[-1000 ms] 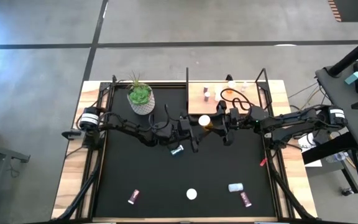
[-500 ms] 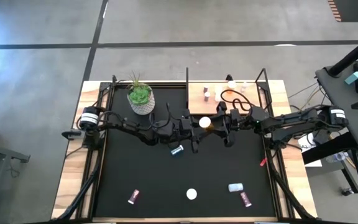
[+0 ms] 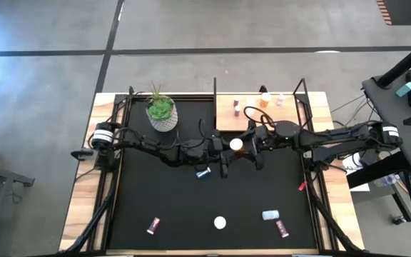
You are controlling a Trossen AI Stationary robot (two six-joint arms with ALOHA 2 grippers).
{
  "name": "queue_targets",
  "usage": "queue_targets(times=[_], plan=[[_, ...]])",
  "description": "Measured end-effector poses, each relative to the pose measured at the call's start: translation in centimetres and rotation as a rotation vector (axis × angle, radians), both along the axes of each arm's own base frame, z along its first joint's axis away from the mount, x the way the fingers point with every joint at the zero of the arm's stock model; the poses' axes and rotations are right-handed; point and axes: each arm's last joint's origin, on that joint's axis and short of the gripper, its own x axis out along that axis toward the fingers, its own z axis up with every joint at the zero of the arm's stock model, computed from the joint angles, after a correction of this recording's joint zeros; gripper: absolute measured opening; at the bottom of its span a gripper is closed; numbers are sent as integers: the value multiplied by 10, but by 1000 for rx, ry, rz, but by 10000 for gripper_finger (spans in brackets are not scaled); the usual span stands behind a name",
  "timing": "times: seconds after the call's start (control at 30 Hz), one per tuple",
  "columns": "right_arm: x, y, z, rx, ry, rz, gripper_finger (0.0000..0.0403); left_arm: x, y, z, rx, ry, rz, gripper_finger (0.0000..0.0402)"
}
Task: Pick and place medicine bottles onto shelf by color
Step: Put the left orange pill bottle on the shelf aligned with the other orange pill bottle
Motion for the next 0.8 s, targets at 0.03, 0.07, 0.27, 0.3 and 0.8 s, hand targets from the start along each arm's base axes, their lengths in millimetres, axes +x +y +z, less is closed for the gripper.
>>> queue_targets(times=[0.03,0.07,0.27,0.3,0.8], plan=[[1,0,3,-3,30,0,260,0,0,-1,-13,13,-1,156],[2,0,5,-8,61,-1,265,0,0,-3,-21,26,-2,156],[9,-1,17,-8,158,-2,275,-1,-1,-10,-43,83,-4,155],[9,-1,18,-12,163,0,275,-1,-1,-10,-43,87,-5,155],[6,-1,17,-25,148,2,243,0,-1,-10,-41,91,3,170]])
